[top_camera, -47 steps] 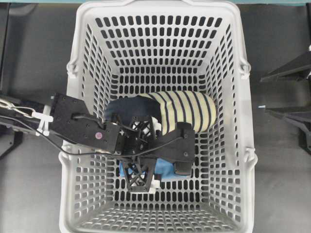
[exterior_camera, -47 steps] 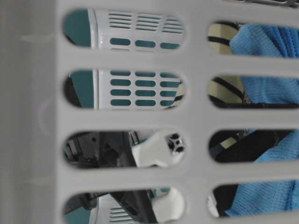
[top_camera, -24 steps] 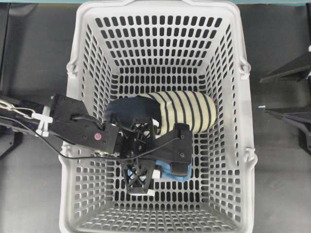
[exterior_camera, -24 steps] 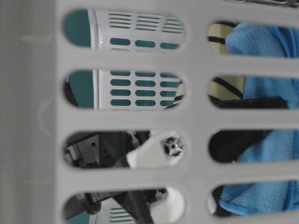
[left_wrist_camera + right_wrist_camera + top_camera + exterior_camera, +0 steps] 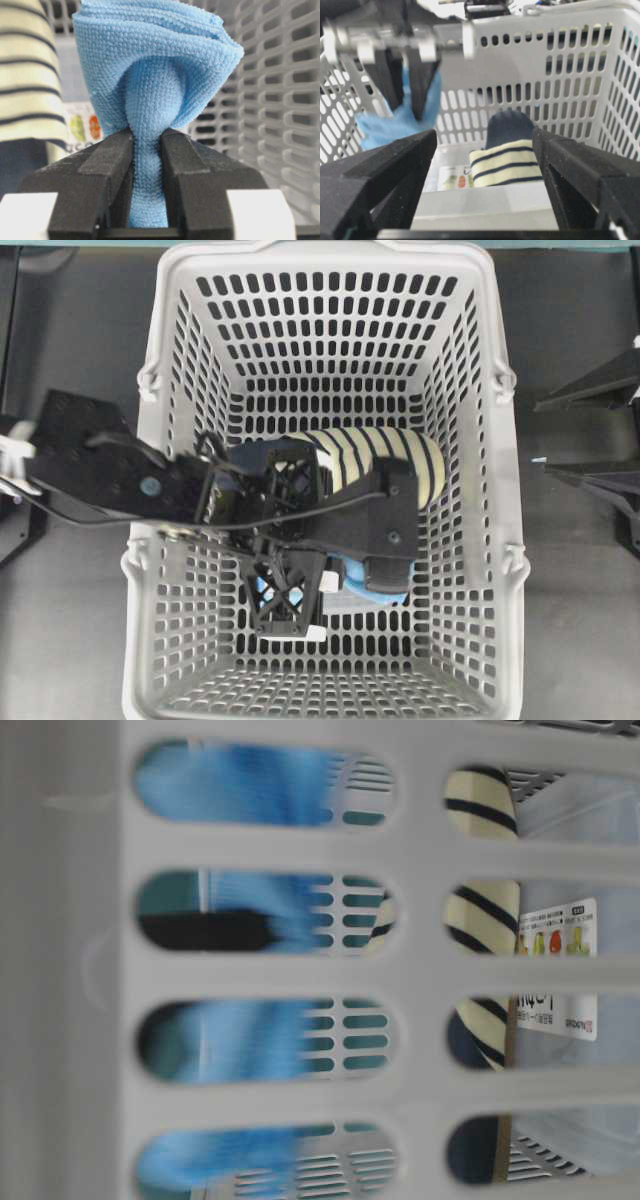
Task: Pick up the blue cloth from the shopping basket with the left arm.
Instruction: 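Lift the held blue cloth upward out of the basket with the left gripper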
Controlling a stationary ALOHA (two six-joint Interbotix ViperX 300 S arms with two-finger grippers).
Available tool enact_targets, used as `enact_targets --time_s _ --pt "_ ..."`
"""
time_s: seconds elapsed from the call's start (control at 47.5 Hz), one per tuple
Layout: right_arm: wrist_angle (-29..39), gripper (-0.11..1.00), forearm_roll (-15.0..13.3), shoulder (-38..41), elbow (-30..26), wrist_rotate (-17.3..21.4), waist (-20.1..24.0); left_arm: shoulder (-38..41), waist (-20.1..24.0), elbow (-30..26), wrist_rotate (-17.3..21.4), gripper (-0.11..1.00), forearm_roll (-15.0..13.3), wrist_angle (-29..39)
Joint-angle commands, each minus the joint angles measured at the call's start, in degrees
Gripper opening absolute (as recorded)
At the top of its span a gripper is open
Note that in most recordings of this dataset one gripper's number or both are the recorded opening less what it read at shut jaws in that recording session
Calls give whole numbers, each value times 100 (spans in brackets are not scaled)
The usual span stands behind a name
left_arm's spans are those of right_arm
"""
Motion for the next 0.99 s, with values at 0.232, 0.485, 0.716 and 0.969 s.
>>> enact_targets --time_s 0.232,0.485,0.716,0.969 --pt "-88 75 -9 -18 -62 9 -9 -97 -18 -2294 123 14 18 1907" --pt "-88 75 -9 -132 -62 9 -18 35 -9 -2514 343 14 26 2048" --pt "-88 75 0 -176 -62 9 -9 53 -9 -2514 343 14 26 1986" --pt "-88 75 -9 -193 -44 9 -26 -18 -9 -2285 343 14 26 1564"
